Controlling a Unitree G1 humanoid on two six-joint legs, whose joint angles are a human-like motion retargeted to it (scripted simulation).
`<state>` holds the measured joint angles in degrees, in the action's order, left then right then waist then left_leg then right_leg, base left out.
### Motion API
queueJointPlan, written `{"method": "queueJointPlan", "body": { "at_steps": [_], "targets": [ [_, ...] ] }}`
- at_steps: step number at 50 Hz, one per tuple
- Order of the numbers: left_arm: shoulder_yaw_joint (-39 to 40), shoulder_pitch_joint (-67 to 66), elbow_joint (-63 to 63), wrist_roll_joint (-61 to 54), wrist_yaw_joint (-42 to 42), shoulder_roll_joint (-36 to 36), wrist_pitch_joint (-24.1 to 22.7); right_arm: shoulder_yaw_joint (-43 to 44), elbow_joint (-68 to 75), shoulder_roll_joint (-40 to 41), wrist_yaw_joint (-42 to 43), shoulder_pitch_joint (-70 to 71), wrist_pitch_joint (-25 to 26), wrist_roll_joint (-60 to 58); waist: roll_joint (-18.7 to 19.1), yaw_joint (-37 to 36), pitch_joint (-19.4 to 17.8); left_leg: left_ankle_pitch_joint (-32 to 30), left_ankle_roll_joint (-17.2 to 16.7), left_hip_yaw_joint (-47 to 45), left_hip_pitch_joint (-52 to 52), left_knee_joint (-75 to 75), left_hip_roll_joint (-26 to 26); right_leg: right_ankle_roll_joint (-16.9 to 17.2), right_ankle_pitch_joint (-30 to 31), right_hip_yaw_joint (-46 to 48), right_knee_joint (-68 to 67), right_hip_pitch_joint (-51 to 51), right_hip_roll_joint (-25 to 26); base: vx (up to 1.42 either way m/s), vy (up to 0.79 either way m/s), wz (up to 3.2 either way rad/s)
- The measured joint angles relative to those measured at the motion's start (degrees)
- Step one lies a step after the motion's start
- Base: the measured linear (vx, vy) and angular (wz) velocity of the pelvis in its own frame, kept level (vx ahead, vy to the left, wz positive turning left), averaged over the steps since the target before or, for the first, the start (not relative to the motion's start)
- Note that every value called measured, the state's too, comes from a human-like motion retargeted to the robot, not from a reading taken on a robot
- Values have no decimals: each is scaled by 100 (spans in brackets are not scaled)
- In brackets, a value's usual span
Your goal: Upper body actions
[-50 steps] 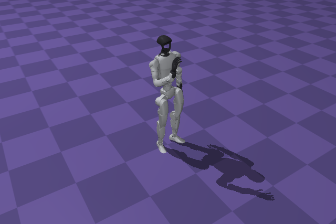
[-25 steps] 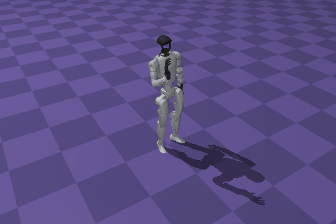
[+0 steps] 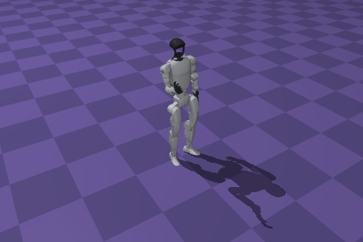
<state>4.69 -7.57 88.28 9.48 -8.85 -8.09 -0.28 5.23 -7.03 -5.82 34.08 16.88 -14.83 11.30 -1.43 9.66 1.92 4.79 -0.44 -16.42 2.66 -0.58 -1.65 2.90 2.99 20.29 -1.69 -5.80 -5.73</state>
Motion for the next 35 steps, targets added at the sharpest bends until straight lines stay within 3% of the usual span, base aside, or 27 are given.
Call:
{"method": "queueJointPlan", "body": {
  "at_steps": [5, 12, 18, 26, 31, 35],
  "targets": [
    [6, 20, -25, 27, 16, 3, -6, -78, -263, -279, 1010, 1, -825, -1190, -13, -12, -9, -3, 13, 47, 4, 10, -18, 5, -6, 41, 2, -13, -1, 0, 0, 0],
    [3, 2, -12, -10, 19, -17, -9, -134, -893, -907, 1506, 148, -1487, -2780, -60, 29, 48, 0, 24, 199, -5, 38, -86, 16, -25, 190, 8, -19, -40, 0, 0, 19],
    [4, 1, -13, -39, 38, -23, -2, -334, -1371, -1365, 1797, 373, -1555, -3900, -93, 16, 68, -4, 26, 261, -8, 41, -116, 20, -33, 250, 8, -29, -64, 0, 0, 0],
    [-23, -3, -29, -19, 73, -26, -5, -768, -1581, -1646, 1851, 711, -1649, -4559, -108, -25, 88, -18, 31, 292, -20, 40, -129, 21, -41, 291, 14, -49, -66, 0, 0, 0],
    [-16, 9, -15, -41, 72, -20, -1, -1002, -1111, -1653, 1617, 1016, -1241, -4934, -111, -13, 93, -20, 31, 329, -6, 41, -140, 22, -48, 331, 15, -72, -72, 0, 0, 0],
    [-1, 12, -2, -54, 74, -11, 0, -1220, -313, -1365, -848, 1326, 433, -4839, -106, 16, 97, -19, 29, 344, 16, 40, -143, 19, -47, 346, 13, -91, -77, 0, 0, 0]
  ]
}}
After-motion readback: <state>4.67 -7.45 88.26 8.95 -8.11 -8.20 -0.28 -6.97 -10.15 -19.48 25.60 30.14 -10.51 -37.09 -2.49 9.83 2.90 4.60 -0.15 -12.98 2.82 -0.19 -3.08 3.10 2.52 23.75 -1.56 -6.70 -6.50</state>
